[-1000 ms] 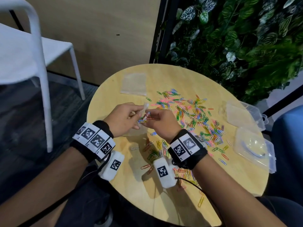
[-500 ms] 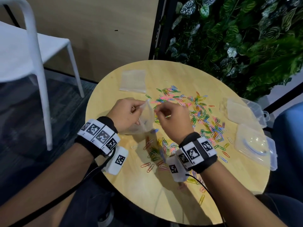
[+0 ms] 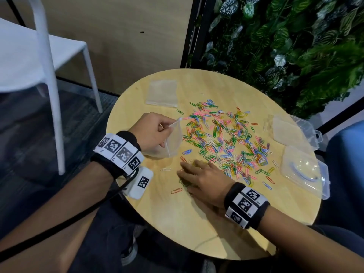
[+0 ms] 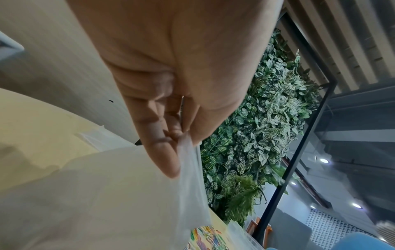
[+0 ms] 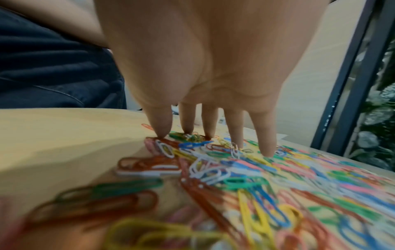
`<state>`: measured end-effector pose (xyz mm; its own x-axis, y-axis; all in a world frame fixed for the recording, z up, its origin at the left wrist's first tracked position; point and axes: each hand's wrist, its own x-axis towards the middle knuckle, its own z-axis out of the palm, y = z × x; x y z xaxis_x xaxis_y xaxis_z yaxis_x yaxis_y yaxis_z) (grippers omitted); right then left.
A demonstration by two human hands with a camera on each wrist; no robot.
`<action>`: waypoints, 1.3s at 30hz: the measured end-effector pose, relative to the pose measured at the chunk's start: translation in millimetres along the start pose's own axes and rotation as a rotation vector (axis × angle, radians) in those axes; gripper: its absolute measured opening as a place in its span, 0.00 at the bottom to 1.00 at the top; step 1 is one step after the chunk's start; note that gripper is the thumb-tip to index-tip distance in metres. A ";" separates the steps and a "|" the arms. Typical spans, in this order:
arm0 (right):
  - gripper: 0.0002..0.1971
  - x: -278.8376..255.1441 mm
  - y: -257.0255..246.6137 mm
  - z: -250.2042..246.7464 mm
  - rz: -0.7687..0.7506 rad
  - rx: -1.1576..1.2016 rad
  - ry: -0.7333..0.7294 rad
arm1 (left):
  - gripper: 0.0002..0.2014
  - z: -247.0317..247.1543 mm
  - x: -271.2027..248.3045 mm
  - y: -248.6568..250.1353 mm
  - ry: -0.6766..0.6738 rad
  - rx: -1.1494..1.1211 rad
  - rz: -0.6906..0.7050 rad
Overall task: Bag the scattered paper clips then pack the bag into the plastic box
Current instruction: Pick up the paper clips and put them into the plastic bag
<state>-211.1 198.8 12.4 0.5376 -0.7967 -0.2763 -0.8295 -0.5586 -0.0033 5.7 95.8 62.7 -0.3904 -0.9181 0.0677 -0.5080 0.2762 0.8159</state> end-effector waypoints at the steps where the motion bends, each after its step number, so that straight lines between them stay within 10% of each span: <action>1: 0.26 -4.2 1.4 -1.1 0.009 0.023 0.015 | 0.13 0.2 -0.1 -0.2 -0.004 0.007 -0.008; 11: 0.11 3.4 30.9 -18.2 0.267 0.356 0.247 | 0.14 4.6 -2.6 -1.4 -0.049 0.065 -0.034; 16: 0.12 3.8 57.1 -41.5 0.610 1.242 0.519 | 0.15 6.0 0.8 1.8 -0.038 0.017 -0.049; 21: 0.14 17.5 46.6 -81.9 0.463 2.111 0.626 | 0.15 12.0 4.2 6.6 -0.052 0.015 -0.053; 29: 0.08 58.7 7.0 -71.8 0.532 1.772 0.471 | 0.18 18.8 9.4 12.4 -0.024 -0.087 -0.065; 39: 0.05 65.1 9.6 -63.7 0.378 0.730 0.543 | 0.18 19.4 9.5 11.8 -0.016 -0.080 -0.083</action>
<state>-174.4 126.9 55.6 0.0627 -0.9933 0.0974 -0.7528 -0.1111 -0.6488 -18.8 95.8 61.8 -0.3620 -0.9321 -0.0110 -0.4769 0.1751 0.8613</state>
